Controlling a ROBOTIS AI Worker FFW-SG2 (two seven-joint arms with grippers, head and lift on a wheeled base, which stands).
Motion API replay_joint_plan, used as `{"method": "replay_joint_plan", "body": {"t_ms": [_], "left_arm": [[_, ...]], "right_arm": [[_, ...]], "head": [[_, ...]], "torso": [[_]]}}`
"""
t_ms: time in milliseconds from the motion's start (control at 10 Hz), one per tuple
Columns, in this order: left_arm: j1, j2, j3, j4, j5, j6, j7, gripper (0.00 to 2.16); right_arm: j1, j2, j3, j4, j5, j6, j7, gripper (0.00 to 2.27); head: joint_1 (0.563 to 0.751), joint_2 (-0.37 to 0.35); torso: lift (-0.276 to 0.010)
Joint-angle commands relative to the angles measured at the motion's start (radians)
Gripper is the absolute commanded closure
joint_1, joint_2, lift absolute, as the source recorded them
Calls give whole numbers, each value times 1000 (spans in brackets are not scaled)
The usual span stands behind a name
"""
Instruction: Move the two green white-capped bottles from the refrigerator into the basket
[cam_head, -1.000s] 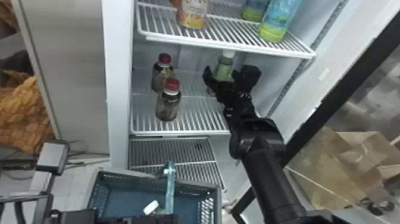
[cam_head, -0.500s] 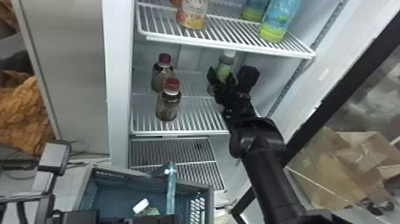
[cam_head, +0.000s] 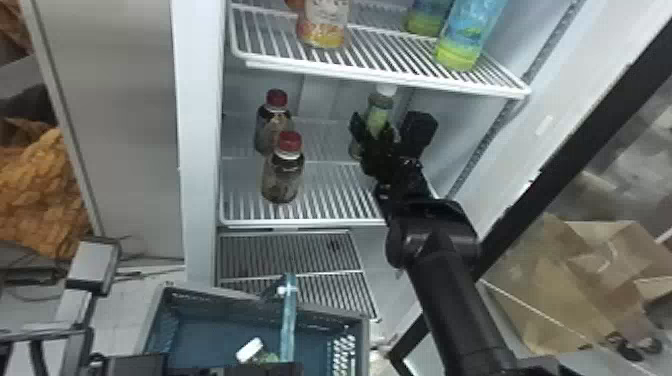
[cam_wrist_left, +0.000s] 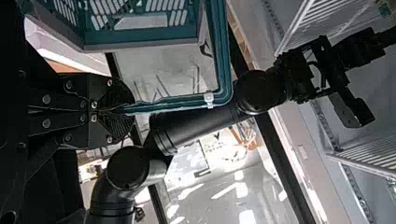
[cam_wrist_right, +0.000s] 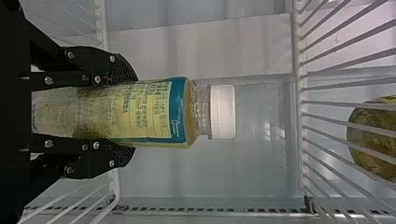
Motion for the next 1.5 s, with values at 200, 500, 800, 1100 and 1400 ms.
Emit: {"method": "replay_joint_plan", "body": {"t_ms": [200, 500, 800, 1100, 1400], "left_arm": [[4, 0, 0, 0, 0, 2, 0, 1161], [6, 2, 2, 0, 4, 2, 0, 1161], [9, 2, 2, 0, 4, 2, -2, 1161], [16, 2, 6, 0, 4, 5, -3, 1161], [21, 3, 8, 0, 4, 7, -3, 1161]], "right_arm": [[78, -6, 1, -127, -12, 22, 8, 869], [164, -6, -23, -272, -12, 91, 12, 869], [245, -14, -37, -404, -20, 145, 31, 869], [365, -22, -57, -569, -44, 194, 49, 869], [476, -23, -65, -706, -108, 208, 61, 869]], "head": [[695, -350], [695, -350], [695, -350], [695, -350], [695, -350]], "torso": [[-263], [-263], [-263], [-263], [-263]]}}
